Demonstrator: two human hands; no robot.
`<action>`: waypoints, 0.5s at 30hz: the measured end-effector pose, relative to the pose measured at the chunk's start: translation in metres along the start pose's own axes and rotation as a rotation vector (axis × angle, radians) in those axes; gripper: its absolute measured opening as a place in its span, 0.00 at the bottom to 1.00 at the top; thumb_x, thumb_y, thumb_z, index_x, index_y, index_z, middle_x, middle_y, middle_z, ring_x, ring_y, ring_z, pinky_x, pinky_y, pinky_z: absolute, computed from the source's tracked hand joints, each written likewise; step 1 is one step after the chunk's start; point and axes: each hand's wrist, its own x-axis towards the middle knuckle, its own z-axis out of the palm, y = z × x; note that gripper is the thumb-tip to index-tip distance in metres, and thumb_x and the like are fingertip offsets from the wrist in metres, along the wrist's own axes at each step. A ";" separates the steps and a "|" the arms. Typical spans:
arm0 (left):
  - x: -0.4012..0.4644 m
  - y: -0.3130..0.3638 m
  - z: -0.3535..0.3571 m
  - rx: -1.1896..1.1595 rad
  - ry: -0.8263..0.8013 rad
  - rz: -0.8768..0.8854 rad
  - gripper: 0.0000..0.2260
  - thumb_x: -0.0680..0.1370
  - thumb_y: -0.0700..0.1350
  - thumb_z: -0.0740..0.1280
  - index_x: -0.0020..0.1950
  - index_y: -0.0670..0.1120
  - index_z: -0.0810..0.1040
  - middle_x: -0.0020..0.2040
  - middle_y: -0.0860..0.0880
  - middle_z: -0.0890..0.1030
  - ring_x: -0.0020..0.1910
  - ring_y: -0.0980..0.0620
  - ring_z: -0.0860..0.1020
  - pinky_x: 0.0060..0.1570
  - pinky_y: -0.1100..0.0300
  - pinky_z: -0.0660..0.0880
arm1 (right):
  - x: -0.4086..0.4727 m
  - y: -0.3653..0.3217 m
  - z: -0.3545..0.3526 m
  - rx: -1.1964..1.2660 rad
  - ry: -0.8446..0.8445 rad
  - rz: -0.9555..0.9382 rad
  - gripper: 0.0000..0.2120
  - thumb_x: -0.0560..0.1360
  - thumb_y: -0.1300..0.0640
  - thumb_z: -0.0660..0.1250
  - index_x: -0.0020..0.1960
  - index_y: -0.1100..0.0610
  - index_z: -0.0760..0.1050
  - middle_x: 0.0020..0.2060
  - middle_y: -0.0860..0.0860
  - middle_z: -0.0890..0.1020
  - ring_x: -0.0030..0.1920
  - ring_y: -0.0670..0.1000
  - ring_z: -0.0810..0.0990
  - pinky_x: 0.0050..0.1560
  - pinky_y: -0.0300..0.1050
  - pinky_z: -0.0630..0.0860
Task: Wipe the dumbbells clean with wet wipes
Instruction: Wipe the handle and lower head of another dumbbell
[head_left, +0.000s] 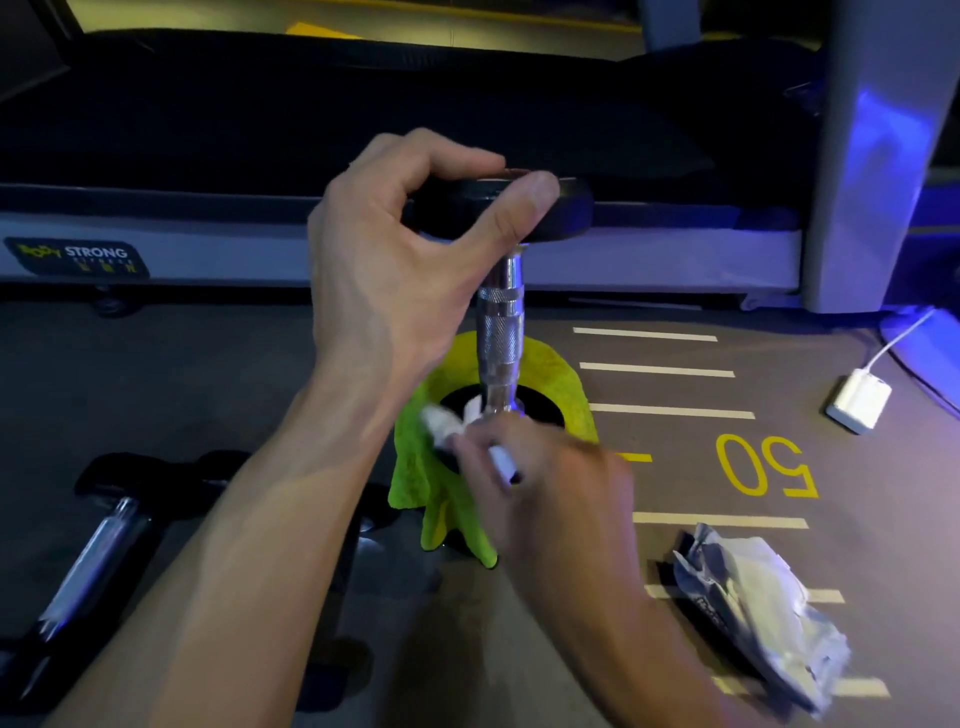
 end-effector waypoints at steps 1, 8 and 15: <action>0.000 -0.001 -0.002 0.006 0.000 -0.004 0.11 0.73 0.61 0.78 0.48 0.57 0.84 0.48 0.49 0.86 0.46 0.58 0.83 0.48 0.60 0.78 | 0.004 0.007 0.002 -0.002 0.030 0.063 0.14 0.79 0.44 0.68 0.38 0.51 0.79 0.30 0.49 0.82 0.30 0.53 0.78 0.27 0.48 0.71; 0.004 -0.008 -0.012 0.001 -0.005 -0.028 0.12 0.74 0.61 0.77 0.49 0.56 0.84 0.49 0.48 0.86 0.46 0.55 0.84 0.50 0.53 0.80 | 0.021 0.039 0.004 0.282 -0.005 0.237 0.06 0.74 0.53 0.77 0.40 0.49 0.81 0.40 0.43 0.80 0.42 0.45 0.77 0.43 0.38 0.72; 0.003 -0.009 -0.014 -0.012 -0.041 -0.021 0.12 0.74 0.61 0.77 0.50 0.55 0.84 0.49 0.48 0.86 0.48 0.53 0.84 0.52 0.51 0.81 | 0.032 0.028 0.015 0.209 0.001 0.068 0.09 0.77 0.51 0.74 0.41 0.52 0.79 0.42 0.45 0.76 0.39 0.44 0.73 0.37 0.34 0.67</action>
